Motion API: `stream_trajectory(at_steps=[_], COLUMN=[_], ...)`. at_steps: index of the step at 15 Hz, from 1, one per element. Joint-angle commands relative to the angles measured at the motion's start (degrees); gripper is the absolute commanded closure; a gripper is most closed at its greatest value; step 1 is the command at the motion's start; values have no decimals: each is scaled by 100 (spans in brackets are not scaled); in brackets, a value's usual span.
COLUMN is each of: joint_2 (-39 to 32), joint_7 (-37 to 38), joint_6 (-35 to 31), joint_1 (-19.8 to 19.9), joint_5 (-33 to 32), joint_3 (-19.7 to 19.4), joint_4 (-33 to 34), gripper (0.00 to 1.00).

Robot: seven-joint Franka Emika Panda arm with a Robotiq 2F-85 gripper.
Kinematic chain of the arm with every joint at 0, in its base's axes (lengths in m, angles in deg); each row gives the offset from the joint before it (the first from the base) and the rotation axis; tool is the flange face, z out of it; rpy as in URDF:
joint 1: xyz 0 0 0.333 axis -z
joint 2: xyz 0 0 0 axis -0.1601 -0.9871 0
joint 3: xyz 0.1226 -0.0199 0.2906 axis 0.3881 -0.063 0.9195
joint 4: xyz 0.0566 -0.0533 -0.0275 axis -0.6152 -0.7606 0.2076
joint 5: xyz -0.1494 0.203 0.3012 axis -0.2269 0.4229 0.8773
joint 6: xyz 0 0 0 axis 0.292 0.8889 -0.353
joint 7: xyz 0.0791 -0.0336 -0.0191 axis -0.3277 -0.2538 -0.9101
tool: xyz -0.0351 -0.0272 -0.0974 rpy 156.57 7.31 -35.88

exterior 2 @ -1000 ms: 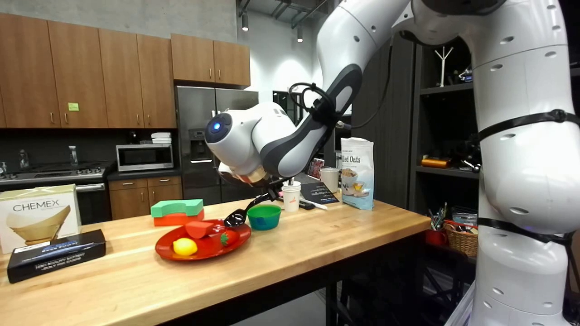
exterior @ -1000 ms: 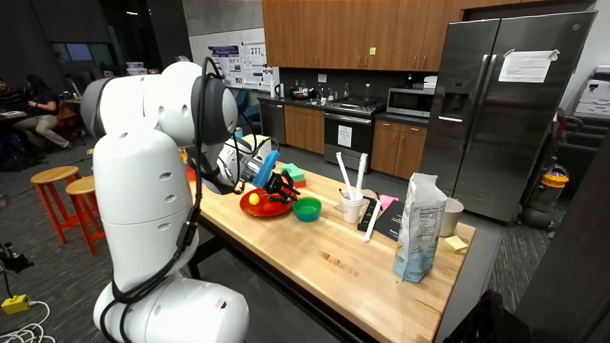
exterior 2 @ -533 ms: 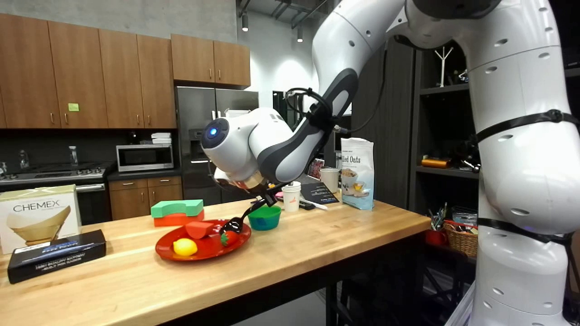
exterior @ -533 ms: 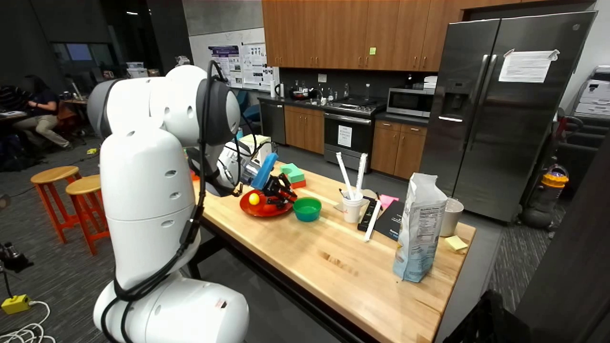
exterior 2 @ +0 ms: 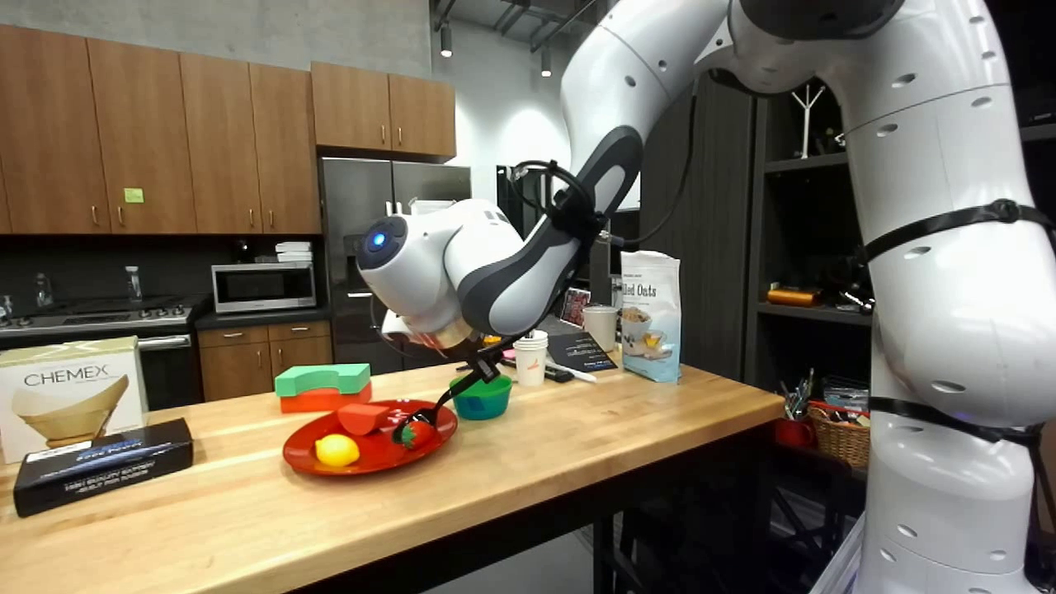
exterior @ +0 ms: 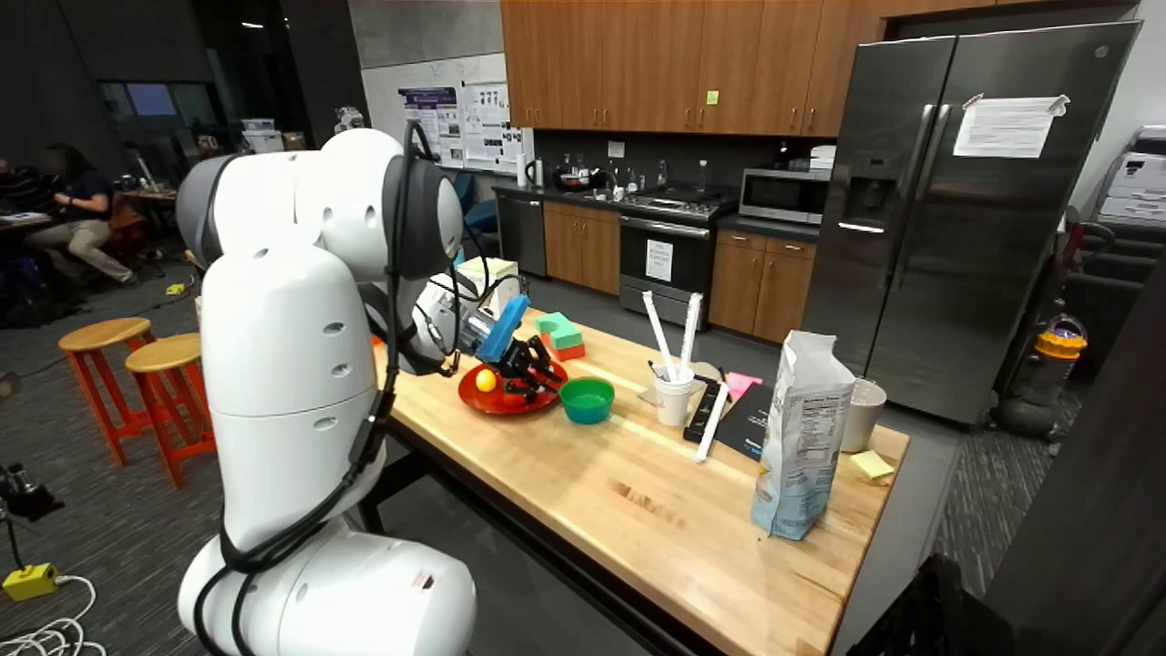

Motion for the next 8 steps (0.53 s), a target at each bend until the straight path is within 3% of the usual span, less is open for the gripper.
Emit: stream_trajectory(at_steps=[1, 8], joint_2=[25, 87], joint_7=[-573, -1670], joint_6=[170, 715], joint_1=[14, 40], joint_5=[649, 1491], joint_3=[30, 20], joint_4=[175, 531], gripper=[94, 94])
